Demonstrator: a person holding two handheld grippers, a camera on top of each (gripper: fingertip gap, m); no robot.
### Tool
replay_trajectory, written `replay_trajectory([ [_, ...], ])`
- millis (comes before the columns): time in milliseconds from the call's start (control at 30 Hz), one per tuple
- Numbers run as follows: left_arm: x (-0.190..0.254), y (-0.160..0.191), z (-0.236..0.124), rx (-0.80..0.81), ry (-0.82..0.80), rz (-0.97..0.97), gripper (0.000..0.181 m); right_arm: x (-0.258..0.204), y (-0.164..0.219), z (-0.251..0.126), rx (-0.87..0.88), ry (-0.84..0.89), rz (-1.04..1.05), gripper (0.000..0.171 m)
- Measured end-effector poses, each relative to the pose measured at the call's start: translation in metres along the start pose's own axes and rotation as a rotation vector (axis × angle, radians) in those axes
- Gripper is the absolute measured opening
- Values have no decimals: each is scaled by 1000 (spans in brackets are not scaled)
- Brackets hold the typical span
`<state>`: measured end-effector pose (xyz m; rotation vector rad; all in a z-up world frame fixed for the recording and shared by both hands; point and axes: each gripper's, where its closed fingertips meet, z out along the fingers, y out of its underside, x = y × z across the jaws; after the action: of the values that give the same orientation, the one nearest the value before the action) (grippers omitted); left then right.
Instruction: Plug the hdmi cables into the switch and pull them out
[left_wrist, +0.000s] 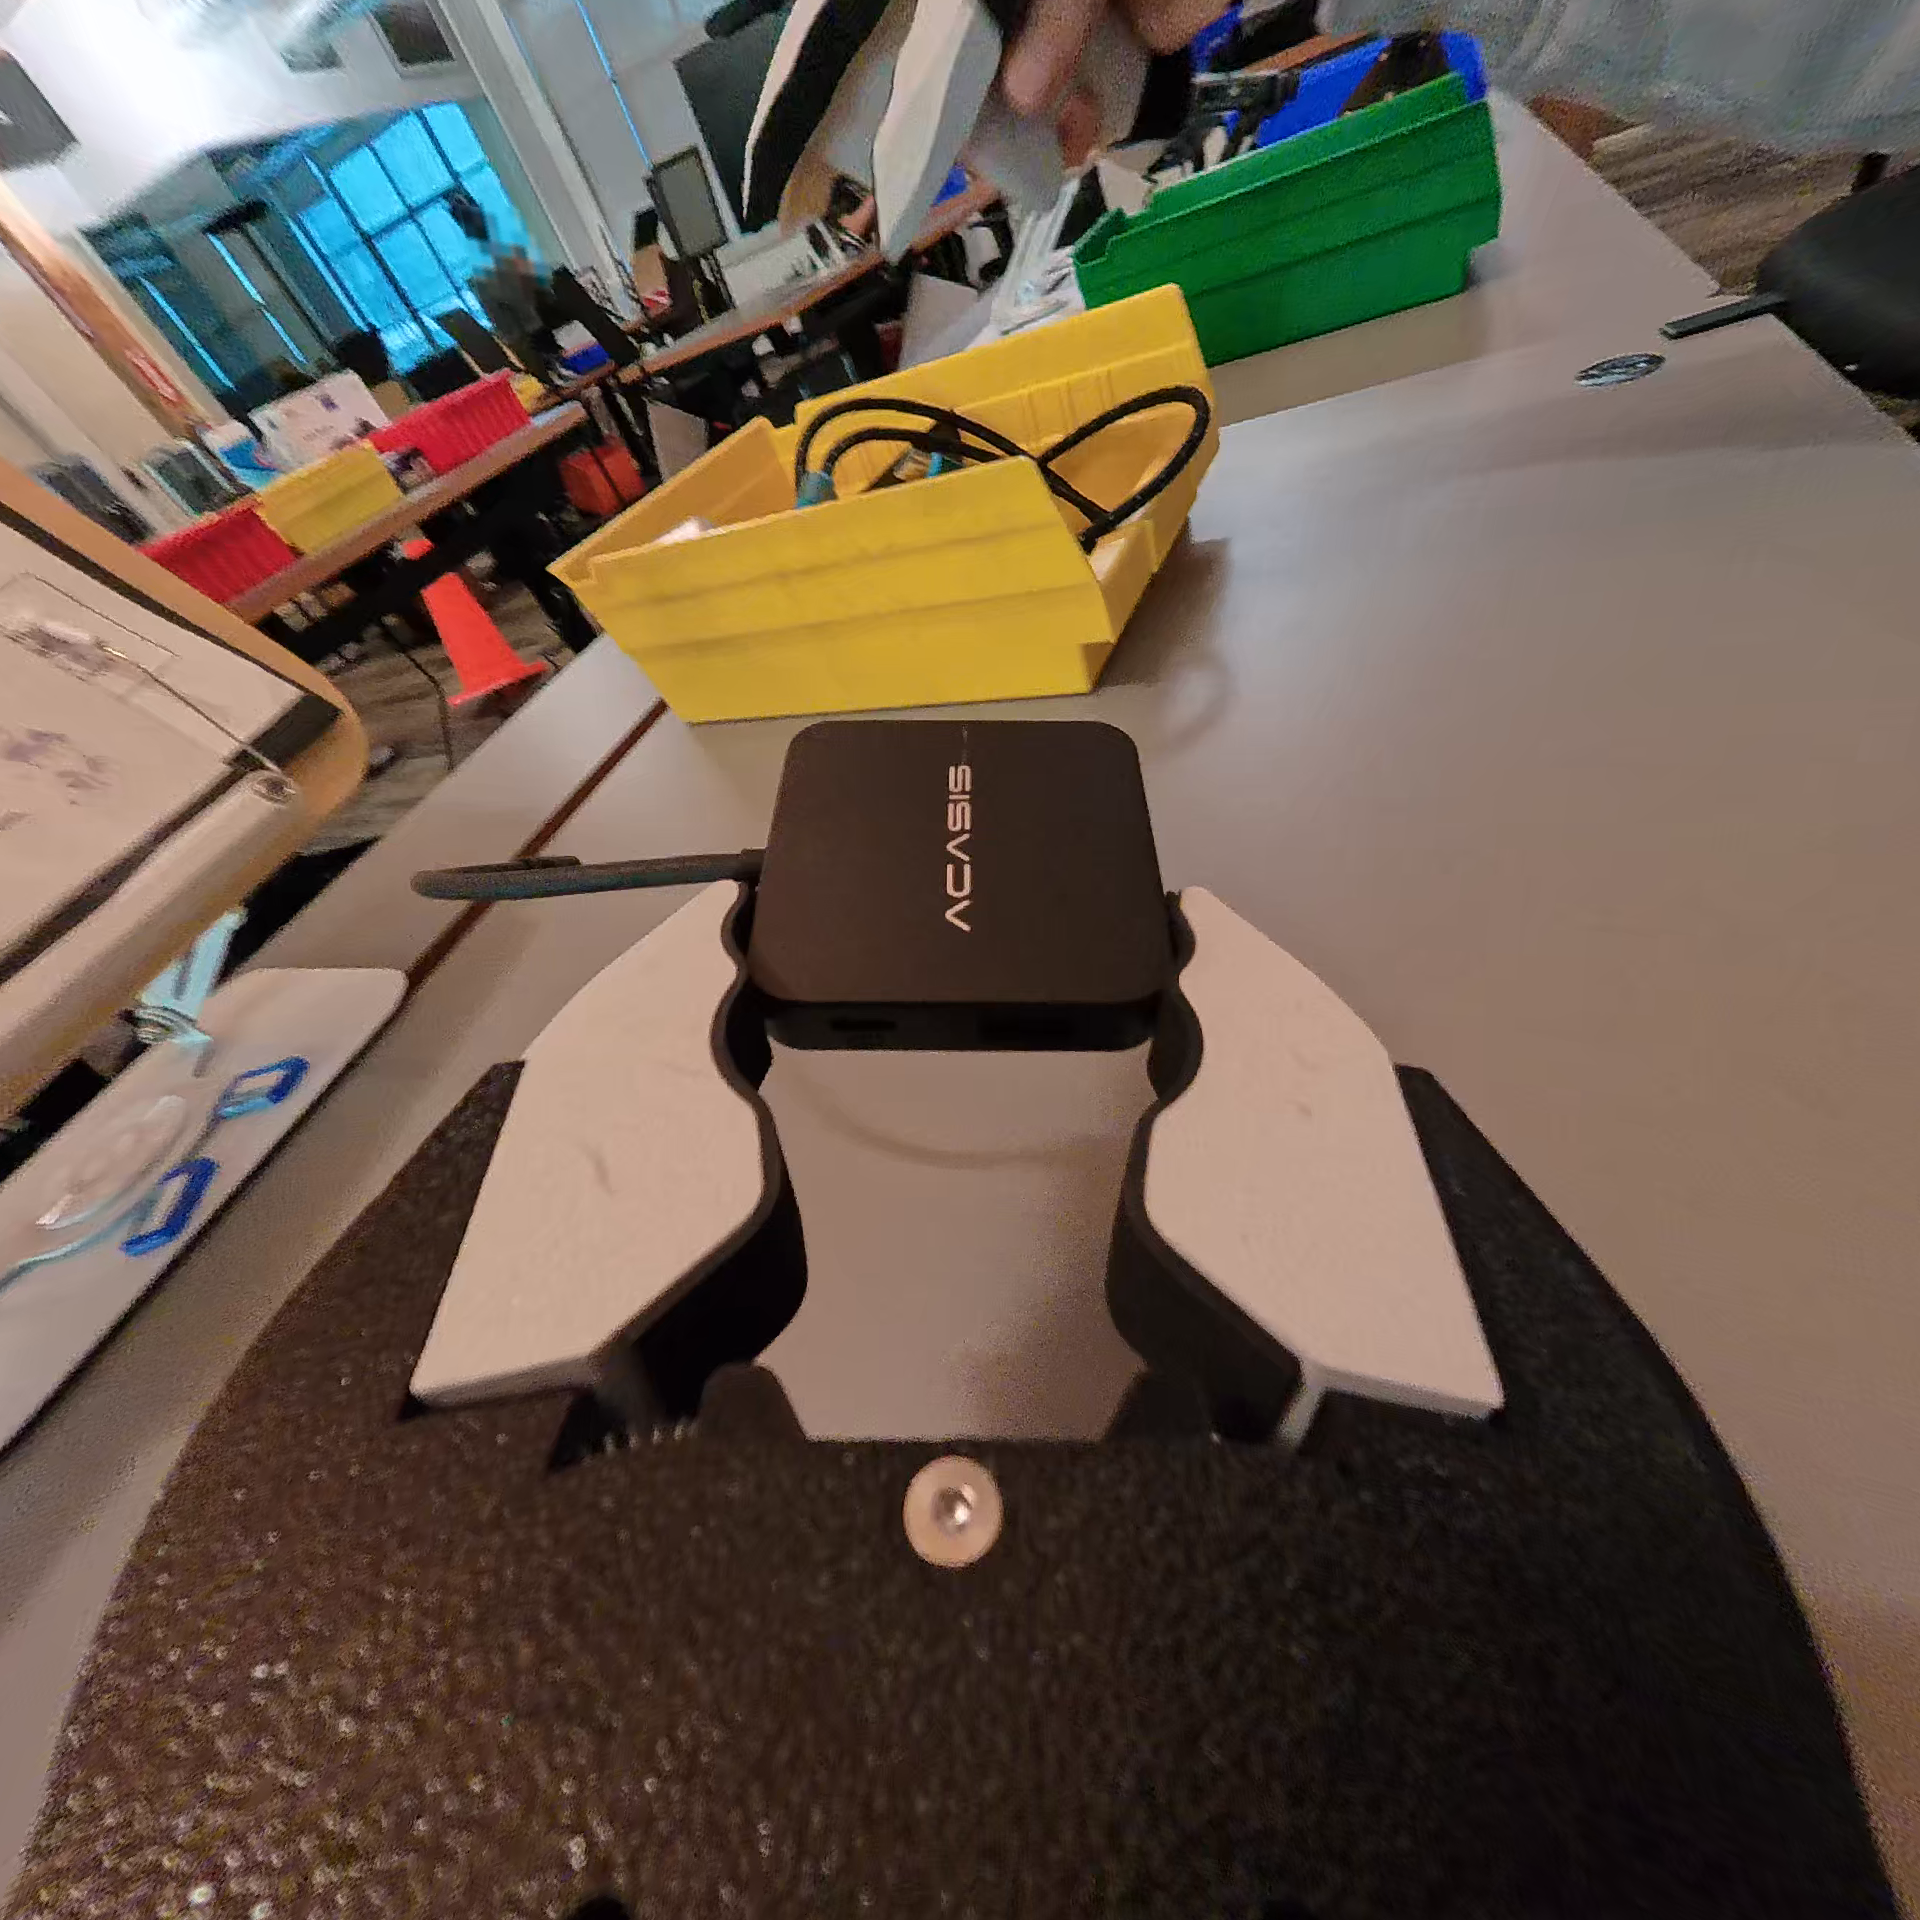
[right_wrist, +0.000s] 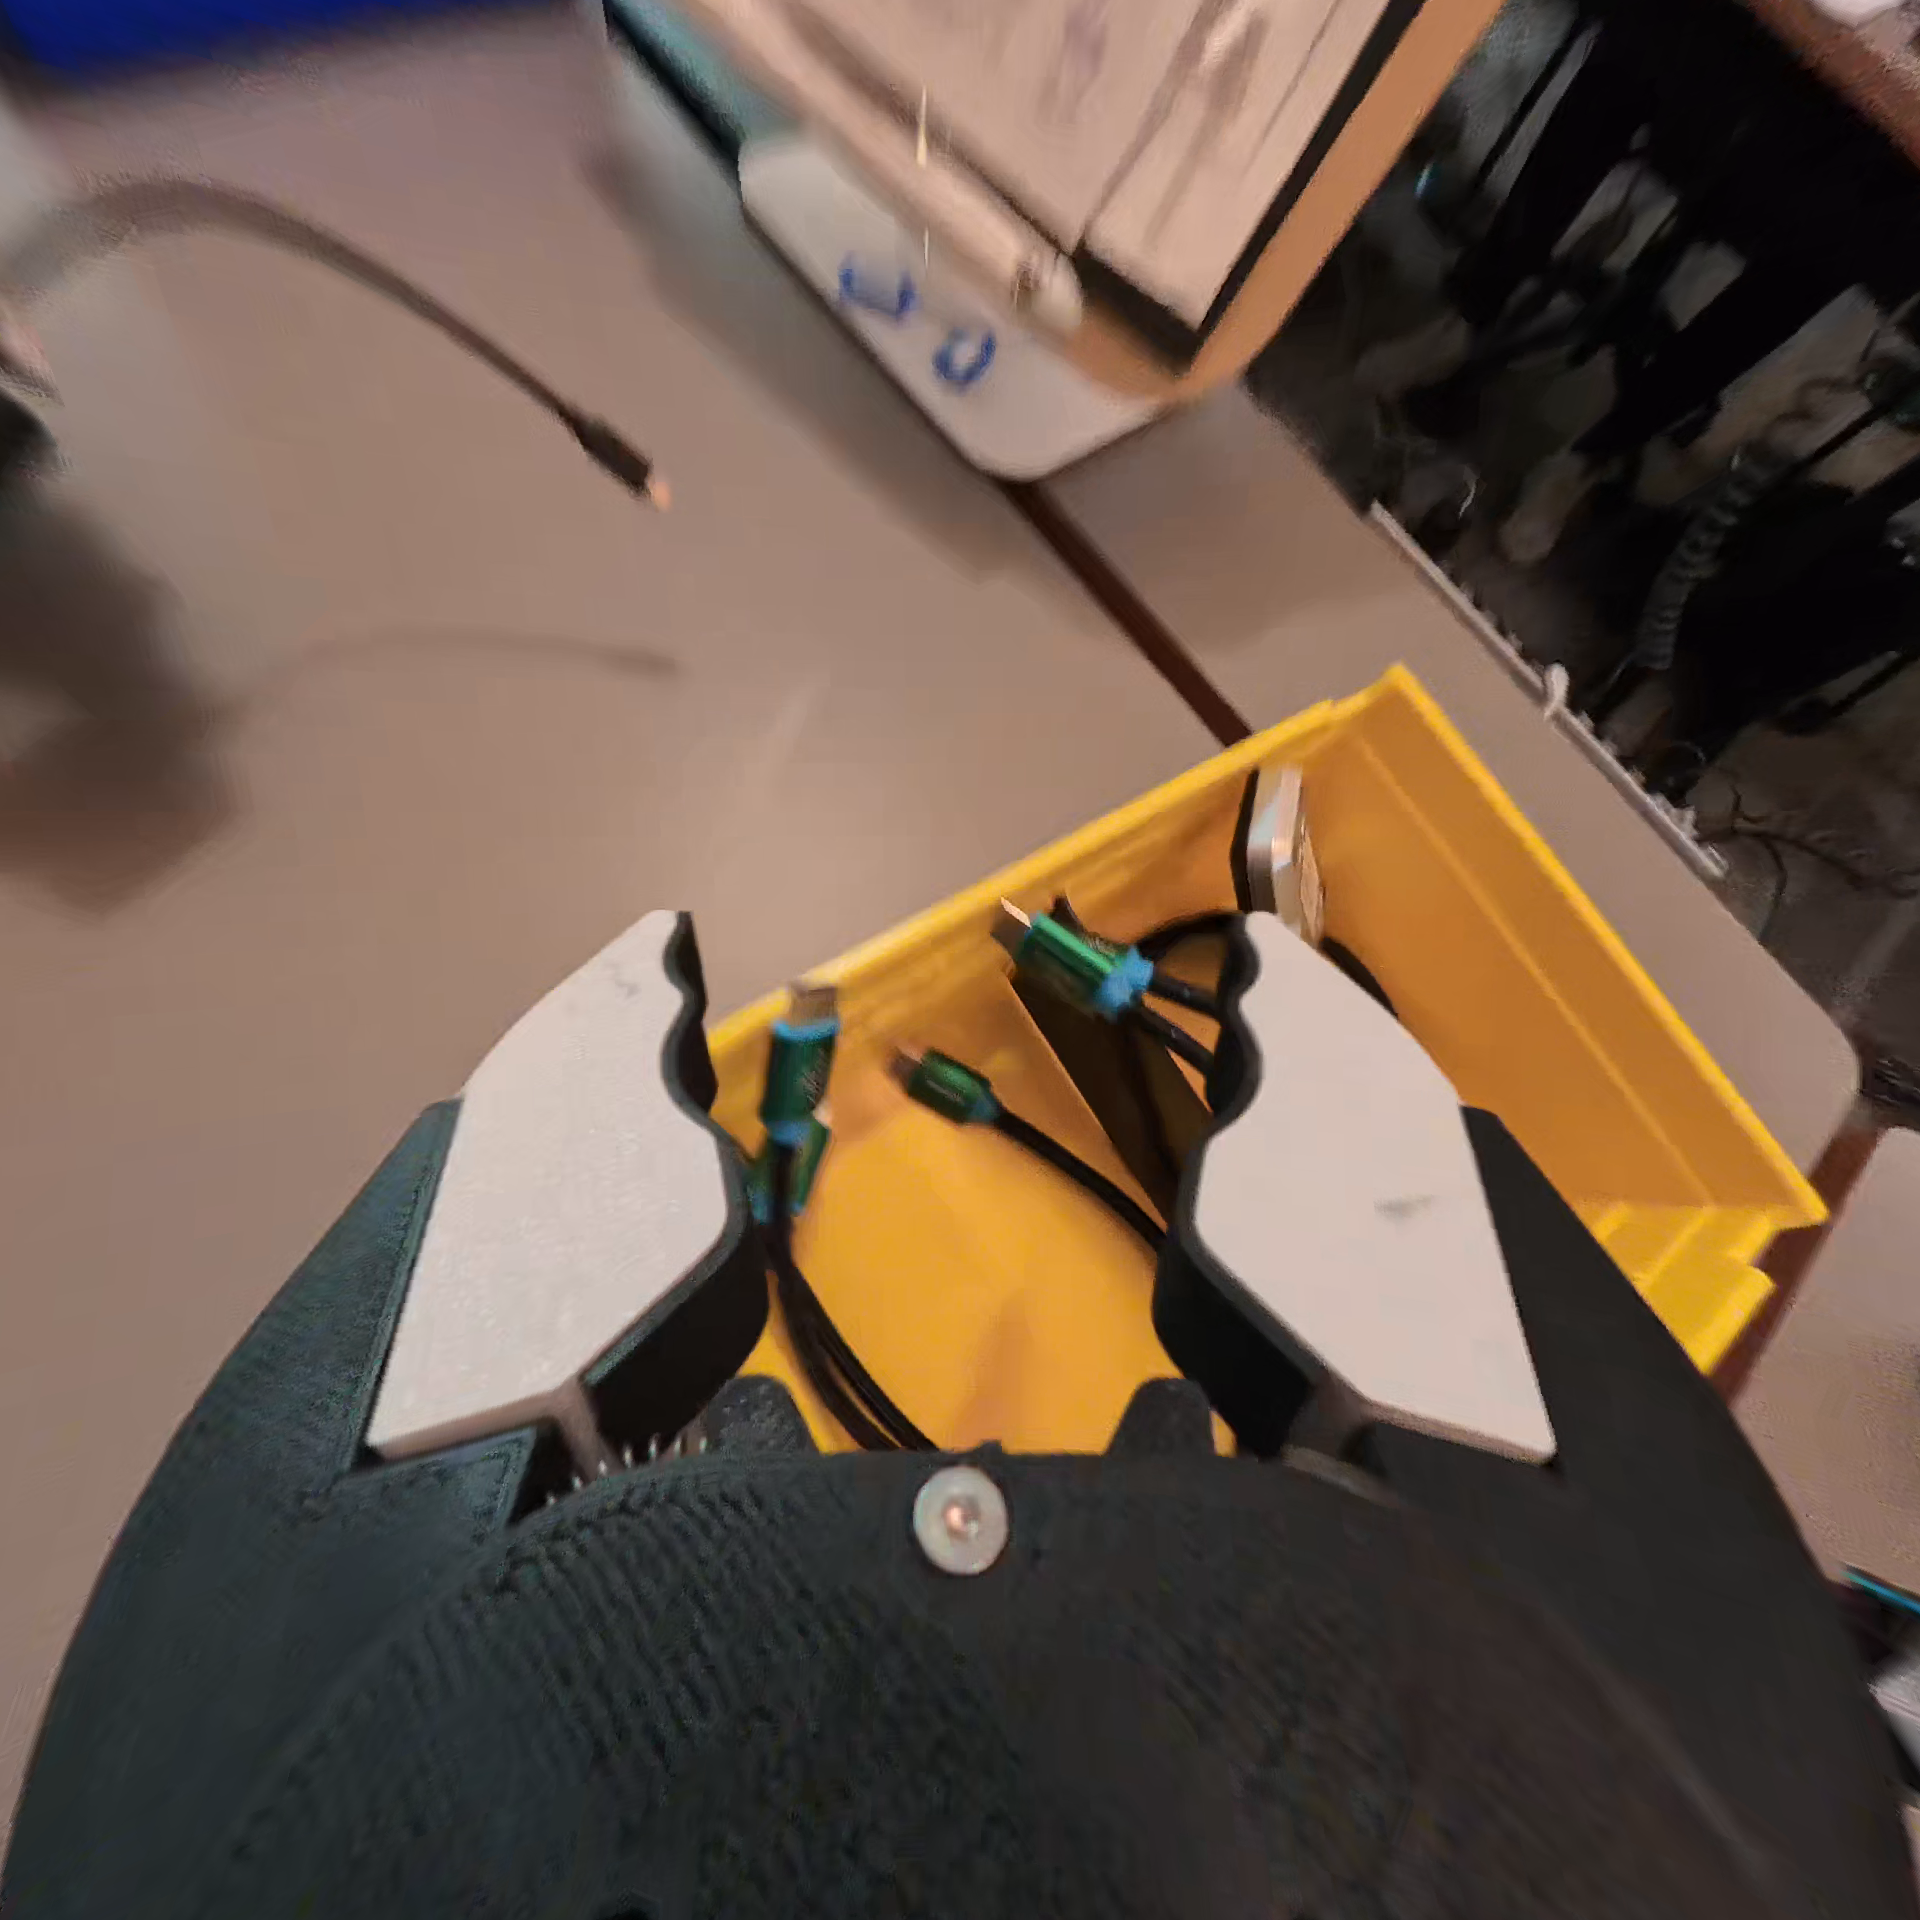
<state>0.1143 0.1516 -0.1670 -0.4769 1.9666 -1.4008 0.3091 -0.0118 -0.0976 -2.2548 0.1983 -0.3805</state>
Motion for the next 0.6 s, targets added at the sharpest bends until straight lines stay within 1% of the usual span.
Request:
replay_trajectory([
  [33,-2,-3,-1,9,-22,18,72,-7,-16,-9,66,-11,50,101],
  [67,-3,-8,-2,23,-44,36,72,-23,-32,-16,128,-60,111,104],
  [100,-4,-13,-2,41,-65,54,72,-46,-47,-19,178,-144,179,100],
  [167,-5,-23,-4,75,-102,93,72,-106,-67,-17,203,-399,319,90],
  [233,-2,-30,-3,92,-122,138,72,-165,-71,-3,156,-643,426,83],
  [333,6,-34,2,107,-122,182,72,-219,-66,27,64,-819,547,92],
  [367,8,-34,3,106,-126,196,72,-230,-67,34,57,-857,575,89],
  [433,10,-31,6,93,-127,220,72,-244,-68,49,47,-902,580,76],
  [467,10,-30,7,83,-135,234,72,-249,-67,56,31,-913,572,57],
  [500,9,-29,6,81,-145,250,72,-254,-67,59,18,-942,557,22],
  [533,8,-28,5,79,-152,257,72,-256,-67,63,19,-951,547,17],
  [600,5,-27,4,78,-156,251,72,-256,-70,64,24,-990,535,15],
])
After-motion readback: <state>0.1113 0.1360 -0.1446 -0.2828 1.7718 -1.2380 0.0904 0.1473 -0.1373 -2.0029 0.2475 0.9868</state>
